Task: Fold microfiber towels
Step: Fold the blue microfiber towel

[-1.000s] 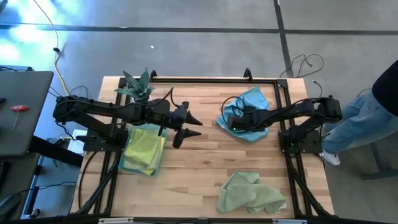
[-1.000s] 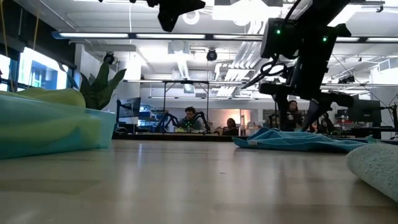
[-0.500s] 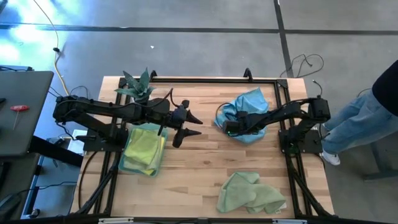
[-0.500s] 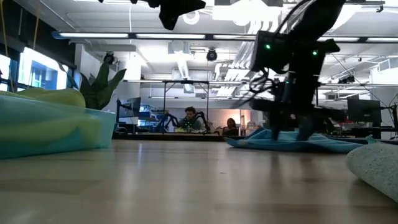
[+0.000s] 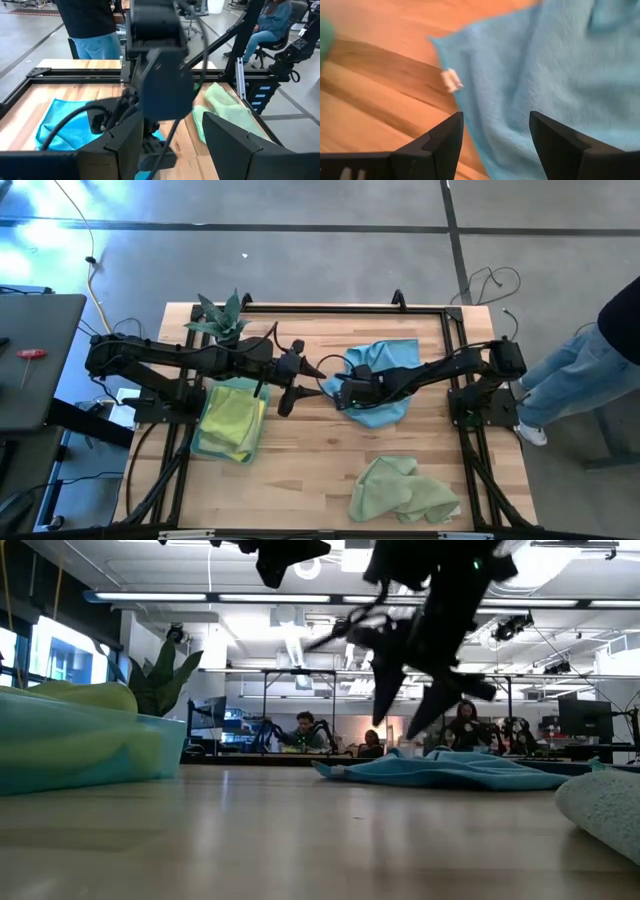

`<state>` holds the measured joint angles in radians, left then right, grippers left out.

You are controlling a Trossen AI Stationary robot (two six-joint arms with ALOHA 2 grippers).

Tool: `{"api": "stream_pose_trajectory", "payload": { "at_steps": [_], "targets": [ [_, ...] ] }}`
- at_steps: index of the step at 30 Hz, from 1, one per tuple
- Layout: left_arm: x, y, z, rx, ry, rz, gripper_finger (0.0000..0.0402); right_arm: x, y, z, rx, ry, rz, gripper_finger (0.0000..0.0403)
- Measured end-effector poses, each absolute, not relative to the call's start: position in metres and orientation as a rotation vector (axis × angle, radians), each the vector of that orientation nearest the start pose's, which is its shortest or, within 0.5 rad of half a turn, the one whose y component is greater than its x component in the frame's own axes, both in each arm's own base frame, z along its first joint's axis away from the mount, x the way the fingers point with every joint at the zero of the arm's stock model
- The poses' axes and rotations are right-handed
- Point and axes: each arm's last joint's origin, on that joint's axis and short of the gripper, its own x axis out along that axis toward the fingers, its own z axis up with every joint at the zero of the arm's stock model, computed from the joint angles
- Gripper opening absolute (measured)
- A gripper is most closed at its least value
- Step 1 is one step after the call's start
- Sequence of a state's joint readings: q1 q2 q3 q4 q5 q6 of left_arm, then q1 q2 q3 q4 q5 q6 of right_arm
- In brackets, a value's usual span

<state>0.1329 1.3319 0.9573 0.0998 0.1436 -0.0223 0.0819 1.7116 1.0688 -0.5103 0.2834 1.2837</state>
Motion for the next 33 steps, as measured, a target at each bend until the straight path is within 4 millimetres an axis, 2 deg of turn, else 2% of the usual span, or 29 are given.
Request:
{"api": "stream_pose_trajectory", "payload": {
  "at_steps": [6, 12, 19, 26, 33],
  "targets": [
    [0.298, 0.036, 0.299, -0.062, 0.284, -0.007, 0.0193, 0.333, 0.026, 0.212, 0.802, 0.856, -0.892, 0.022],
    [0.295, 0.035, 0.29, -0.059, 0.38, -0.009, 0.0193, 0.328, 0.044, 0.237, 0.717, 0.951, -0.89, 0.022],
    [0.292, 0.035, 0.272, -0.055, 0.542, -0.015, 0.0193, 0.32, 0.058, 0.234, 0.718, 0.995, -0.931, 0.022],
    [0.305, 0.034, 0.249, -0.042, 0.629, -0.032, 0.0193, 0.316, 0.075, 0.231, 0.699, 1.011, -0.911, 0.022],
    [0.319, 0.026, 0.221, -0.08, 0.719, -0.026, 0.0193, 0.306, 0.094, 0.22, 0.605, 1.106, -0.947, 0.022]
  ]
}}
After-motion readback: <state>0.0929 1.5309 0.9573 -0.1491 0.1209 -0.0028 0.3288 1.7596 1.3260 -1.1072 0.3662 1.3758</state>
